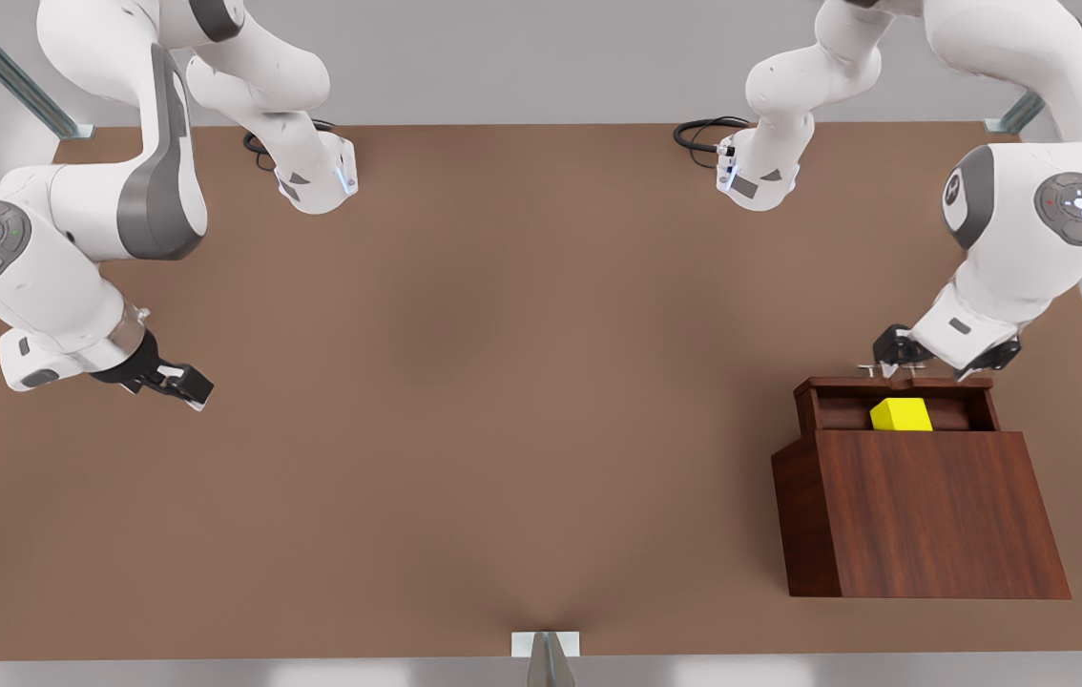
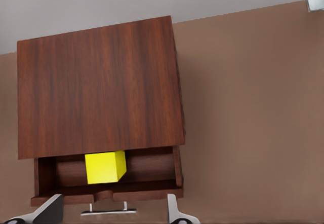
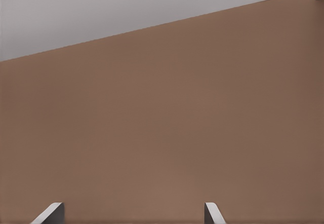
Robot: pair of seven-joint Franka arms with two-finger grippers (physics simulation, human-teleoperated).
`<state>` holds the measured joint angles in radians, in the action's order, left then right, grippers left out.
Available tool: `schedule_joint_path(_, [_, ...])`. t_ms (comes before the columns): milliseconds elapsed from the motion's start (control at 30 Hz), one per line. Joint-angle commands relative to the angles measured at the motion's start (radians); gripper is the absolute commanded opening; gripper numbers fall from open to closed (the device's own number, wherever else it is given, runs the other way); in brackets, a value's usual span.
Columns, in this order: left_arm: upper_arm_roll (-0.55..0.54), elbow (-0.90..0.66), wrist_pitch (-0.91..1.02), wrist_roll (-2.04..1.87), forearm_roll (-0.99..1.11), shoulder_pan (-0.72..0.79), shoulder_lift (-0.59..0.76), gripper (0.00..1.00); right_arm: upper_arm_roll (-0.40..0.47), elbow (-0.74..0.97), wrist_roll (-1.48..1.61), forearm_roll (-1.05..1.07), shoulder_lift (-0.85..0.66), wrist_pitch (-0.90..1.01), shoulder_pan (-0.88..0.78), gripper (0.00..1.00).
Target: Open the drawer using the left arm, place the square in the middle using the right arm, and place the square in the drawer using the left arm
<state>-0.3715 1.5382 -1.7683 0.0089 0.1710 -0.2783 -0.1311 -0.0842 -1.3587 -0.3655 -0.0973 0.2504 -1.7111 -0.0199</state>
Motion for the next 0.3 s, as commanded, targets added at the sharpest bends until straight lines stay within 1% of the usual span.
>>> schedule_joint_path(0, [0.000, -0.023, 0.161, -0.032, -0.030, -0.018, 0.004, 1.00, 0.000, 0.001, -0.001, 0.001, 0.000, -0.002, 0.000, 1.00])
schedule_joint_path(100, [0.023, -0.076, 0.237, -0.030, -0.011, 0.036, -0.009, 1.00, 0.000, 0.003, -0.001, 0.001, 0.001, -0.002, 0.000, 1.00])
schedule_joint_path(133, [0.112, -0.076, 0.253, -0.026, -0.019, 0.111, -0.007, 1.00, 0.000, 0.003, -0.001, 0.001, 0.001, -0.004, 0.000, 1.00])
schedule_joint_path(267, [0.125, -0.078, 0.267, -0.027, -0.025, 0.119, -0.007, 1.00, 0.000, 0.003, -0.001, 0.001, 0.001, -0.001, 0.001, 1.00])
